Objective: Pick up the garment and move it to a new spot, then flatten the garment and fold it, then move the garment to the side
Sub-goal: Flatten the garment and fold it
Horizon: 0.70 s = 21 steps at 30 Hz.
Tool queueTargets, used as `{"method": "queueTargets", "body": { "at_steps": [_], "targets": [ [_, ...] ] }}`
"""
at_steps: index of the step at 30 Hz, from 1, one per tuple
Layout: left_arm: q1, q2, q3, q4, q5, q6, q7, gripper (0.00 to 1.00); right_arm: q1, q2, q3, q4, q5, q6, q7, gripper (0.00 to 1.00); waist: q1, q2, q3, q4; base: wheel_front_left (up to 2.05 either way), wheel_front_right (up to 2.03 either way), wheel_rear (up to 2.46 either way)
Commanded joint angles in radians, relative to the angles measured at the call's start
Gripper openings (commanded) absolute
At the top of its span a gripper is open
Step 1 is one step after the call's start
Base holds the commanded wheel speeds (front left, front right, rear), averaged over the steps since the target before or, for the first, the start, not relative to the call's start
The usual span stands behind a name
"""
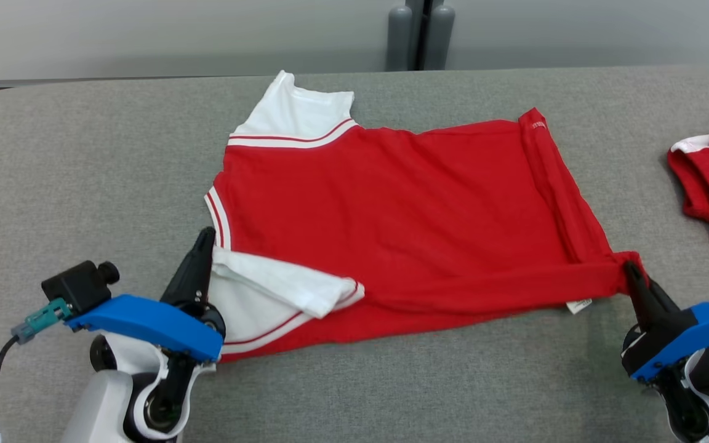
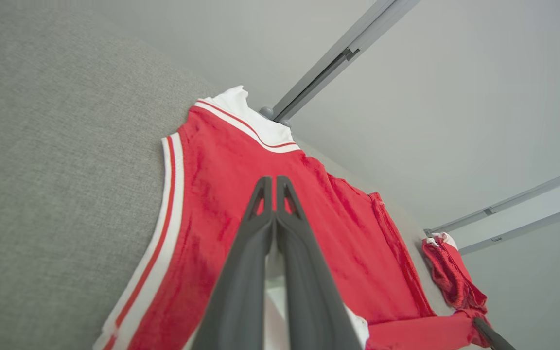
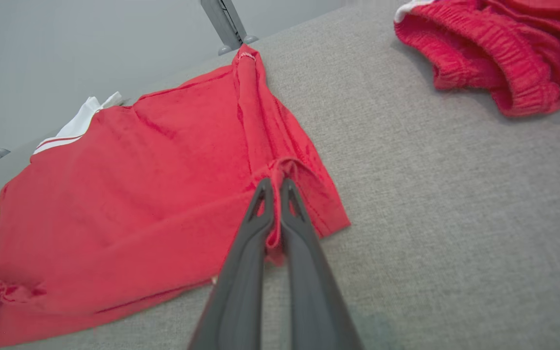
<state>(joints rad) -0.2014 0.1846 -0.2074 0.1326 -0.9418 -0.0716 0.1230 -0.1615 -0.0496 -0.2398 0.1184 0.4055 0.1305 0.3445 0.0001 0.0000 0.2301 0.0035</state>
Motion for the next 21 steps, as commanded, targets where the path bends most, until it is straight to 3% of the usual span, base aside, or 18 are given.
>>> {"method": "queueTargets", "body": {
  "at_steps": [1,5,7,8,9,16,21],
  "targets": [
    [-0.051,-0.003,0.004,0.055,0.027,-0.01,-0.042,0.0,-0.032,-0.002,-0.001,0.018,-0.013,0.001,-0.03,0.0,-0.0001,0.0,0.009,-0.009,0.0,0.0,0.0],
    [-0.102,0.01,0.002,0.12,0.083,-0.008,-0.099,0.0,-0.058,-0.002,0.007,0.042,-0.018,0.001,-0.061,0.04,-0.0001,0.0,0.018,-0.019,0.0,0.0,0.0],
    [-0.121,0.012,-0.016,0.159,0.105,-0.016,-0.116,0.0,-0.067,-0.002,0.018,0.063,-0.015,0.001,-0.07,0.7,-0.0001,0.0,0.023,-0.023,0.0,0.0,0.0],
    [-0.132,0.012,-0.017,0.178,0.117,-0.015,-0.127,0.5,-0.072,-0.002,0.02,0.071,-0.012,0.001,-0.077,1.0,-0.0001,0.0,0.024,-0.024,0.0,0.0,0.0],
    [-0.142,0.014,-0.019,0.192,0.127,-0.016,-0.138,1.0,-0.079,-0.002,0.024,0.078,-0.009,0.001,-0.086,1.0,-0.0001,0.0,0.024,-0.025,0.0,0.0,0.0],
    [-0.109,0.012,-0.027,0.25,0.159,-0.025,-0.23,1.0,-0.069,-0.002,0.013,0.087,-0.003,0.001,-0.17,1.0,-0.0001,0.0,0.011,-0.017,0.0,0.0,0.0],
    [-0.024,0.03,-0.053,0.263,0.194,-0.005,-0.242,1.0,-0.017,-0.002,-0.038,0.086,-0.02,0.001,-0.142,1.0,-0.0001,0.0,-0.006,0.001,0.0,0.0,0.0]
  ]
}}
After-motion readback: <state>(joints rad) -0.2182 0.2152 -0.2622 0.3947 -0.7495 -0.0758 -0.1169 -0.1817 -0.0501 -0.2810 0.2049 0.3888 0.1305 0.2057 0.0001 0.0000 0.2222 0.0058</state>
